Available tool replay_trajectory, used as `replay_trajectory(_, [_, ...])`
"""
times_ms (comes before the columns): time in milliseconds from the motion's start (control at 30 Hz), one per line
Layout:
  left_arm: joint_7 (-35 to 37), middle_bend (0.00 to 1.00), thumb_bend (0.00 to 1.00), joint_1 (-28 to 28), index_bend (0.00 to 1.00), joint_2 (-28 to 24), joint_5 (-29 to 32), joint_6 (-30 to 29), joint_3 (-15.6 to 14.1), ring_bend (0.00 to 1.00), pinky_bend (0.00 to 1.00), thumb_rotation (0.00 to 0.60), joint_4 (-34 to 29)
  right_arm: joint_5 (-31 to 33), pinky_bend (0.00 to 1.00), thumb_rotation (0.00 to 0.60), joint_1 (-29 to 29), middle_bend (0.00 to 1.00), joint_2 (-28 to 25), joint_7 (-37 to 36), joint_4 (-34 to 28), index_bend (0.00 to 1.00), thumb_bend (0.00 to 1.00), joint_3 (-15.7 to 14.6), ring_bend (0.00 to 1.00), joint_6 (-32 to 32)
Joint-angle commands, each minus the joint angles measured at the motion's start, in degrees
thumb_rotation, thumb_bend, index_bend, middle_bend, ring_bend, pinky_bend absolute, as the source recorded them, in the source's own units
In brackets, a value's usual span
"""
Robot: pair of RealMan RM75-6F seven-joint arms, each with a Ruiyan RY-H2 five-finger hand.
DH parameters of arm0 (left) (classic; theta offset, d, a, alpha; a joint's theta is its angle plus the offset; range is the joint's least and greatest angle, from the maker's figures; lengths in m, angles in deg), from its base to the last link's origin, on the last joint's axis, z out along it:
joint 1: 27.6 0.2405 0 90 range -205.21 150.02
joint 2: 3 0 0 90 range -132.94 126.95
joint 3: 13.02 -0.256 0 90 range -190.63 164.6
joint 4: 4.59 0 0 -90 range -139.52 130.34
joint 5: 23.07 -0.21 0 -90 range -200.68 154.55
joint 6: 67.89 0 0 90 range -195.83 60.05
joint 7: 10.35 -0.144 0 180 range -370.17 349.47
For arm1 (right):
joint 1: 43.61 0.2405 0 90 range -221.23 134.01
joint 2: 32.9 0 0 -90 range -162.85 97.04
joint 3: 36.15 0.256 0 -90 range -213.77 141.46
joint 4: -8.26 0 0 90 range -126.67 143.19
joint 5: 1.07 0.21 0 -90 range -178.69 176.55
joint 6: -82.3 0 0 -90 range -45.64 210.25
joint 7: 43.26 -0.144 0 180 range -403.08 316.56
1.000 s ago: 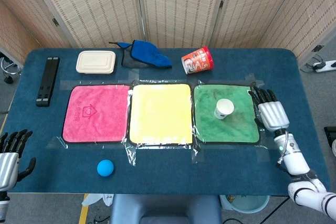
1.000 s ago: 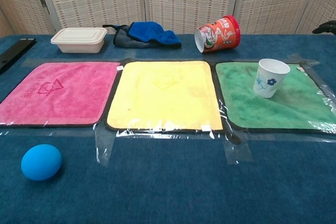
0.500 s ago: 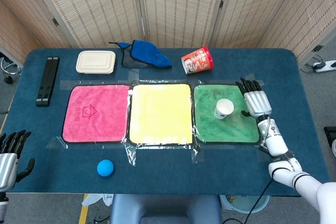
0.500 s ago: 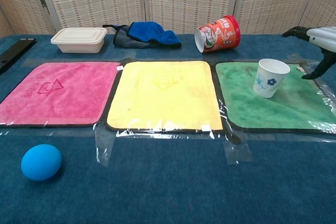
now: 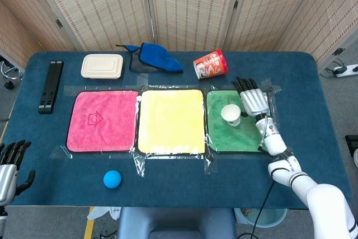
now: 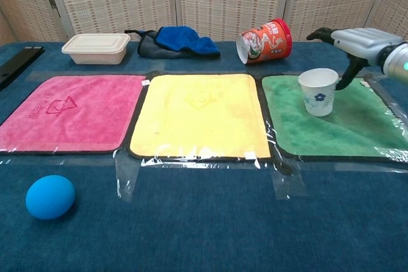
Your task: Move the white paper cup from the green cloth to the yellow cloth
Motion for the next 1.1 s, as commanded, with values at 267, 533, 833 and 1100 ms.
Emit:
replay_trajectory(267, [1.44, 0.13, 0.44, 0.64, 0.15, -0.05, -0.25, -0.56, -0.26, 0.12, 0.04, 0.6, 0.83, -1.4, 0.0, 0.6, 3.77, 0.0, 0.03, 3.2, -9.08, 0.0, 0.19, 1.4, 0.0, 5.4])
replay_trajectory(533, [2.71, 0.13, 0.44, 1.22, 0.15, -0.25, -0.13, -0.75, -0.49, 0.12, 0.04, 0.6, 1.68, 0.52, 0.0, 0.6, 3.09, 0.0, -3.79, 8.61, -17.35, 0.0, 0.2, 2.35, 0.0, 6.83])
replay_trajectory(833, [2.45, 0.13, 0.44, 1.02, 0.15, -0.03, -0.62, -0.26, -0.67, 0.12, 0.04, 0.6, 1.6, 1.14, 0.0, 0.6, -0.19, 0.0, -7.76, 7.64, -21.91, 0.0, 0.19, 1.15, 0.0, 8.92])
replay_trajectory(1100, [1.73, 0.13, 0.44, 0.85, 0.15, -0.13, -1.06, 0.09, -0.86, 0.12, 0.04, 0.6, 0.86, 0.48, 0.0, 0.6, -2.76, 0.0, -10.26, 8.15, -25.02, 0.0, 0.19, -2.75, 0.0, 7.16])
